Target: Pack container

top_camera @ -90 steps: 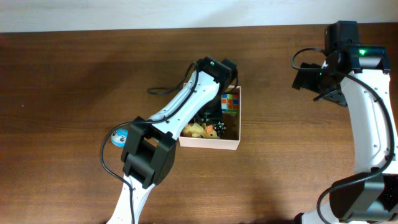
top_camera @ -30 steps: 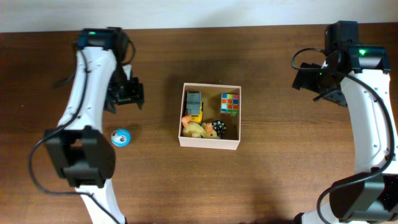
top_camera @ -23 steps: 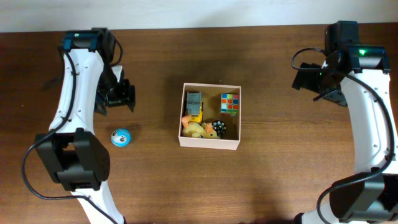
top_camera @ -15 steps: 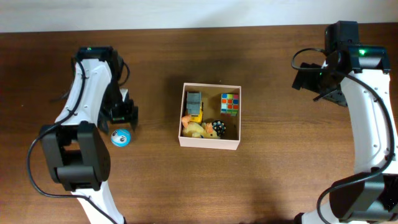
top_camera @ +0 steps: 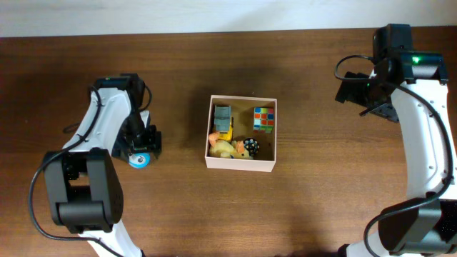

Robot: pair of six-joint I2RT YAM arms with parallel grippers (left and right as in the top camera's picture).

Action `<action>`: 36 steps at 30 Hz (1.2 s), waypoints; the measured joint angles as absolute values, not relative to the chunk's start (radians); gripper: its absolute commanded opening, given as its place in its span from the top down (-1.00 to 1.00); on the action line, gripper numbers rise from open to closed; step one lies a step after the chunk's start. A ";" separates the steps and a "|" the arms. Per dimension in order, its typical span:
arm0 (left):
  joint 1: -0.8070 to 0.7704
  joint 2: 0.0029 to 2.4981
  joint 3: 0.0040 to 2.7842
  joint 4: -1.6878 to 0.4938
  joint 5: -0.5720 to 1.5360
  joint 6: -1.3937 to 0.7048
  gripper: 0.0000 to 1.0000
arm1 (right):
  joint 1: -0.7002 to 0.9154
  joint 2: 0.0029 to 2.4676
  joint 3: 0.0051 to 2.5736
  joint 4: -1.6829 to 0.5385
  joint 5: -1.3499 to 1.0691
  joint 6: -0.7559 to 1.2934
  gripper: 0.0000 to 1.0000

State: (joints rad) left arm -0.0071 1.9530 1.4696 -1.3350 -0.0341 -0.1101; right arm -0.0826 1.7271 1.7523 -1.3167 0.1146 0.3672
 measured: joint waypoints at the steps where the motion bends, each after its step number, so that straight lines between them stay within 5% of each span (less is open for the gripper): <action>1: -0.007 1.953 1.448 -1.311 -0.034 -0.112 -0.54 | -0.083 1.727 1.752 -1.317 0.115 0.367 -0.98; 36: 0.084 1.957 1.383 -0.945 -0.060 -0.115 -0.54 | -0.083 1.727 1.752 -1.317 0.115 0.367 -0.98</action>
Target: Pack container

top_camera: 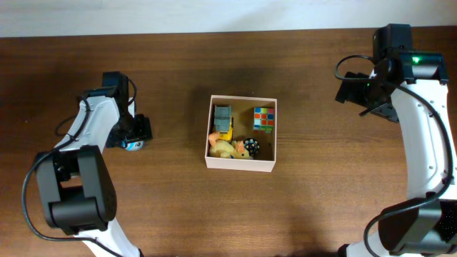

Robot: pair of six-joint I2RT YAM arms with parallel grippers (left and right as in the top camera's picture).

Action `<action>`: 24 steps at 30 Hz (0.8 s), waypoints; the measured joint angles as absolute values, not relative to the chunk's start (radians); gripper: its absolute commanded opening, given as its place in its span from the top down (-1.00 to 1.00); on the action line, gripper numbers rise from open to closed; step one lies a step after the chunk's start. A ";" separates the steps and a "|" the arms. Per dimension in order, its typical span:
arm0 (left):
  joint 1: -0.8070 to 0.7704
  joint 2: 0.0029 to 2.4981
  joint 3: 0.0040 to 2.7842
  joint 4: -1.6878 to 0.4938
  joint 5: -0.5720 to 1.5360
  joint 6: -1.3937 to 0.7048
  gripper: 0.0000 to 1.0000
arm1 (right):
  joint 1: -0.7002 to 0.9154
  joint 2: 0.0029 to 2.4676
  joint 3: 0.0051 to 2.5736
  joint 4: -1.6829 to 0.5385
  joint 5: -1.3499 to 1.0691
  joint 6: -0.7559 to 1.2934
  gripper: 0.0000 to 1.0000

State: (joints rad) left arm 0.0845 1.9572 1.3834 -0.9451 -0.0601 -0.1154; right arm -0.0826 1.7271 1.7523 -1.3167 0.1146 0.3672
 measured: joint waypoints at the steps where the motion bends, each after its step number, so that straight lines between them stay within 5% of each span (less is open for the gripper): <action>1: 0.084 1.962 1.383 -0.929 -0.060 -0.115 -0.54 | -0.083 1.727 1.752 -1.317 0.115 0.367 -0.98; 6: 0.085 1.991 1.383 -0.889 -0.060 -0.112 -0.32 | -0.083 1.727 1.752 -1.317 0.115 0.367 -0.98; 11: 0.084 2.018 1.383 -0.899 -0.059 -0.109 0.24 | -0.083 1.727 1.752 -1.317 0.115 0.367 -0.98; 24: 0.084 2.018 1.388 -1.002 -0.057 -0.109 0.37 | -0.083 1.727 1.752 -1.317 0.115 0.367 -0.98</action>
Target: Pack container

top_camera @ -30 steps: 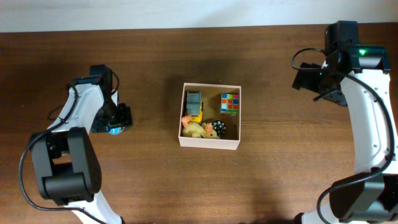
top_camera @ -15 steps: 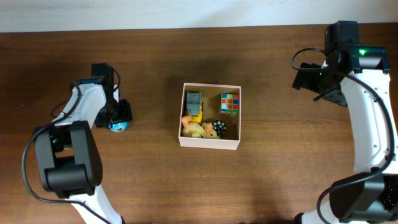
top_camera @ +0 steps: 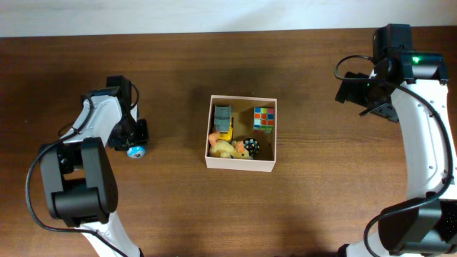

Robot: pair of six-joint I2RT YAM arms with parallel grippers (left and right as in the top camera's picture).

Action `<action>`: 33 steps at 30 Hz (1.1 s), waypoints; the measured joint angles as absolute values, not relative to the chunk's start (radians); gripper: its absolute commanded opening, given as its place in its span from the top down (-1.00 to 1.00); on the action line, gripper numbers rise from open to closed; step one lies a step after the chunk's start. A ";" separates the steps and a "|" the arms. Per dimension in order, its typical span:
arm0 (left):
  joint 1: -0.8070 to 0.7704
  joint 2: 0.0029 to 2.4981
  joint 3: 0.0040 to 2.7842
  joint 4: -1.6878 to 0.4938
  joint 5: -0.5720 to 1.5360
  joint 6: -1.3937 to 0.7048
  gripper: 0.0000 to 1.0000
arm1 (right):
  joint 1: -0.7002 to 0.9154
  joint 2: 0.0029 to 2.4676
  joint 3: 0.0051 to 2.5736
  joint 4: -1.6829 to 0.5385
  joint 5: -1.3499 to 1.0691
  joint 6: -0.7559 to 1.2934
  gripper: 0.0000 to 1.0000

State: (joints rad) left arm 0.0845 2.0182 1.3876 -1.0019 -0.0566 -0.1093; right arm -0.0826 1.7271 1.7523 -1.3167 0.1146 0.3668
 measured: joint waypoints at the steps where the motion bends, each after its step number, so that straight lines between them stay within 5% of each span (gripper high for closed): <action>1: 0.084 2.018 1.388 -1.011 -0.057 -0.109 0.39 | -0.083 1.727 1.752 -1.317 0.115 0.367 -0.97; 14: 0.093 1.980 1.382 -1.036 -0.056 -0.132 0.38 | -0.083 1.727 1.752 -1.317 0.115 0.366 -0.98; 24: 0.088 1.717 1.382 -1.073 -0.028 -0.133 0.27 | -0.083 1.727 1.752 -1.317 0.115 0.368 -0.98; 33: -0.054 1.627 1.439 -1.028 0.042 -0.170 0.28 | -0.083 1.727 1.752 -1.317 0.115 0.367 -0.98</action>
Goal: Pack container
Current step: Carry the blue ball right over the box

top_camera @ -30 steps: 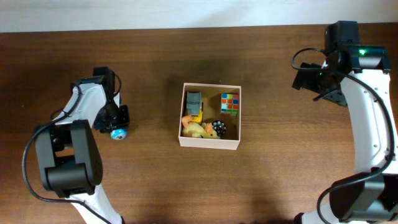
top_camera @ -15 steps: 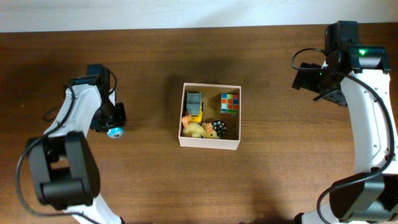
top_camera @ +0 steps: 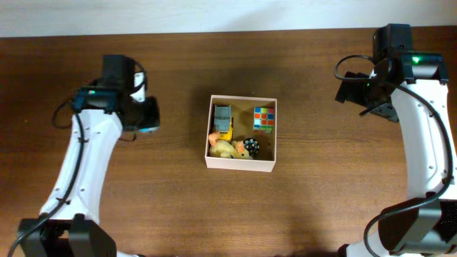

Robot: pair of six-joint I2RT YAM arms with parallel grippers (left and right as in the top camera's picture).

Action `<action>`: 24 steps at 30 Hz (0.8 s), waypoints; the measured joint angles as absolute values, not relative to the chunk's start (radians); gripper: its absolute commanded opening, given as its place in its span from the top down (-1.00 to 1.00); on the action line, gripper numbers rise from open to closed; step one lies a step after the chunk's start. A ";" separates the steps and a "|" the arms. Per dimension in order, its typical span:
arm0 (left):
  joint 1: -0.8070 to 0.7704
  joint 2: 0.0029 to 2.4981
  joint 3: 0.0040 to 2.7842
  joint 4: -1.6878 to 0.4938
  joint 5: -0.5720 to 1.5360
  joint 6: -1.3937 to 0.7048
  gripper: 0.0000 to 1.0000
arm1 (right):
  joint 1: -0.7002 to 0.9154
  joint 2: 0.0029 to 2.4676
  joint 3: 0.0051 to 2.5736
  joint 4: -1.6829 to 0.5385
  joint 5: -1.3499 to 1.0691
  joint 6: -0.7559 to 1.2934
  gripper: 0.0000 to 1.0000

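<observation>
A shallow cardboard box [top_camera: 240, 165] sits mid-table. Inside are a grey-and-yellow toy truck [top_camera: 223, 121], a colour cube [top_camera: 263, 119], a yellow soft toy [top_camera: 223, 148] and a black dotted ball [top_camera: 251, 147]. My left gripper [top_camera: 146, 121] hovers to the left of the box, raised off the table. A small blue-and-white toy [top_camera: 149, 130] shows at its fingertips, apparently held. My right gripper [top_camera: 355, 91] hangs at the far right, well away from the box. Its fingers are too dark to read.
The brown wooden table [top_camera: 321, 200] runs to a pale wall along the far edge. The left arm's links [top_camera: 82, 171] stretch down the left side, and the right arm [top_camera: 425, 135] runs down the right edge.
The left gripper was low on the table at the small blue toy, further left. Now it is raised and nearer the box, with the toy off the table at its fingertips. The right arm is unchanged.
The small blue toy lay on the table left of the box with my left gripper right at it. At the two later moments, gripper and toy sat slightly further left. Now the toy is lifted and closer to the box. The box contents and right arm stayed put.
</observation>
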State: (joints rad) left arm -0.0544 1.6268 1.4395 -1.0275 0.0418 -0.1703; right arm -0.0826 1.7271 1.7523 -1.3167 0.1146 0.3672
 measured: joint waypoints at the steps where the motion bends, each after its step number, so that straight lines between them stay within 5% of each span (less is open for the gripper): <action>1: -0.085 1.627 1.451 -1.005 0.047 -0.176 0.28 | -0.083 1.727 1.752 -1.317 0.115 0.367 -0.98; 13: -0.273 1.627 1.472 -0.622 0.080 -0.239 0.29 | -0.083 1.727 1.752 -1.316 0.115 0.367 -0.97; 24: -0.363 1.755 1.473 -0.504 0.166 -0.255 0.31 | -0.083 1.727 1.752 -1.317 0.115 0.367 -0.98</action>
